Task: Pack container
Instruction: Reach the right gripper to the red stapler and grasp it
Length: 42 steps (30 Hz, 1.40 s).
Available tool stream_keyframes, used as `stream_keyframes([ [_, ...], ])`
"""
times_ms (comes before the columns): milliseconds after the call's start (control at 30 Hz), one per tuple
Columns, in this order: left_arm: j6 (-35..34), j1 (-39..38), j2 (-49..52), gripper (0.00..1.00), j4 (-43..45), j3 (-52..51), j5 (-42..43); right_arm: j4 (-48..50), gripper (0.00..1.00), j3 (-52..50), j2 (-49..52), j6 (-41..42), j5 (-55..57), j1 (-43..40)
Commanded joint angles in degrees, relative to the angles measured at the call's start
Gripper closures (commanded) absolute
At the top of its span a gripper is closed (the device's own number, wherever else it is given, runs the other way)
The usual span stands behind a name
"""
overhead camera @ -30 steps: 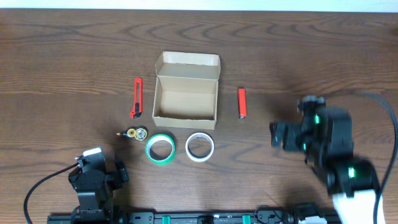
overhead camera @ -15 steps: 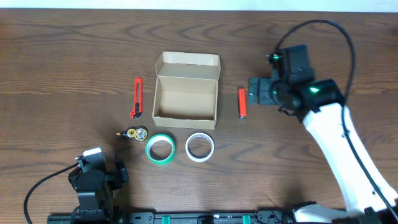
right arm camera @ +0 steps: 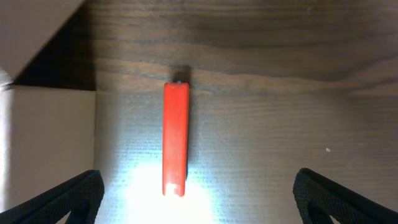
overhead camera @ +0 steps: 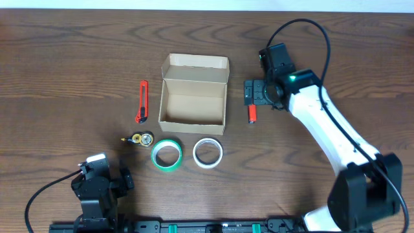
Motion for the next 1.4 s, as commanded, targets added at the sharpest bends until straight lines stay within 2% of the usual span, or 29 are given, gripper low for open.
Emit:
stream_keyframes([
  [0,0.83,0.17,-0.37,0.05,-2.01,-1.73,-0.46,1.11,0.01,0.81,3.65,2.16,0.63,0.33],
  [633,0.83,0.17,-0.37,0.05,-2.01,-1.73,-0.44,1.75,0.01,0.79,16.2,3.37,-5.88,0.33],
  [700,0.83,0.17,-0.37,0.05,-2.01,-1.73,-0.44,1.81,0.03,0.79,16.85,3.39,-6.43,0.35],
  [867,0.83,0.17,-0.37,0.05,-2.01,-1.73,-0.44,2.78,0.16,0.79,17.53,3.37,-8.98,0.33],
  [1000,0.83,0.17,-0.37,0.04,-2.01,-1.73,-0.46,3.1,0.41,0.79,17.53,3.39,-10.16,0.33],
  [1133,0.83,0.17,-0.37,0.05,-2.01,-1.73,-0.44,3.08,0.59,0.79,17.53,3.37,-10.56,0.33],
  [1233,0.83,0.17,-0.37,0.05,-2.01,-1.73,-0.46,3.04,0.78,0.79,17.53,3.39,-10.54,0.33],
  [1367,0.83,0.17,-0.37,0.05,-2.01,-1.73,-0.44,3.04,0.91,0.79,17.53,3.39,-10.54,0.33],
])
